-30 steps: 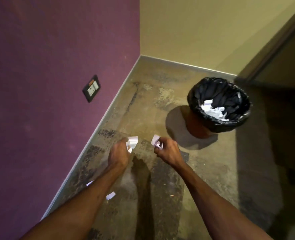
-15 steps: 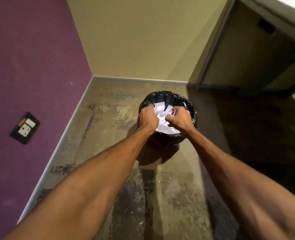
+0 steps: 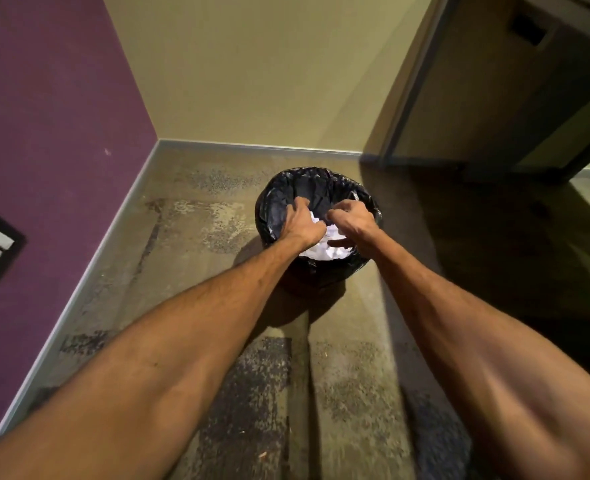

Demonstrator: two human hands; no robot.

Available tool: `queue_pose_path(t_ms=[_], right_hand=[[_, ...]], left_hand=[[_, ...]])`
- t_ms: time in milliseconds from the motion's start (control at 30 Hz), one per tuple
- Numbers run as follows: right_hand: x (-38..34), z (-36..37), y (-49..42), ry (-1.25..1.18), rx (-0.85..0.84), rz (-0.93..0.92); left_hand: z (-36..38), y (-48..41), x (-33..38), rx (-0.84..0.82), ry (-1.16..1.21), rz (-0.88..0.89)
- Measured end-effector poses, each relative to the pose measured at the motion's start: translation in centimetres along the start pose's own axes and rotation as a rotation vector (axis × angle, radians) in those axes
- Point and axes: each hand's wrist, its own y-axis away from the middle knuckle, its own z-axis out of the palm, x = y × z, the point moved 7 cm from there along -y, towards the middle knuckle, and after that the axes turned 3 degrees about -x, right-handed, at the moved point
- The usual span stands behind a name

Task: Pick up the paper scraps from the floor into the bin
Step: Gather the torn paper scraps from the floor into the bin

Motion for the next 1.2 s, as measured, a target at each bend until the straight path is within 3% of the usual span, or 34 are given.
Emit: queue_pose_path(t_ms=[133,267,500,767,900,1033,1200], right_hand=[[-0.8,0.6,0.6,0.038,0.081,-0.103],[-2.0,2.1,2.7,0.216,0.206,-0.283],[-2.3,11.4,10.9,0.341,0.160,-0.461],[2.8,27.9,20.8,0.416,-0.094,-0.524],[7.7,37.1,26.0,0.450,-0.341,-0.497],[14.7,45.8,30.8,0.666,-0.650,-0.455],[22.0,53.0,34.7,0.893,-0.764,-0.451]], left_hand=[[-1.5,0.7,-0.8,0.036,-0.005,0.123],[-5.2,3.6,-3.2,0.181,-0.057,0.245],[-11.1,11.7,-14.2,0.208,-0.173,0.250],[-14.2,23.5,-30.1,0.166,-0.265,0.064],[-14.0,29.6,-40.5,0.119,-0.236,-0.023],[-11.1,35.3,-52.1,0.031,-0.233,-0.253],[-7.1,40.9,-60.2,-0.122,-0.321,-0.506]])
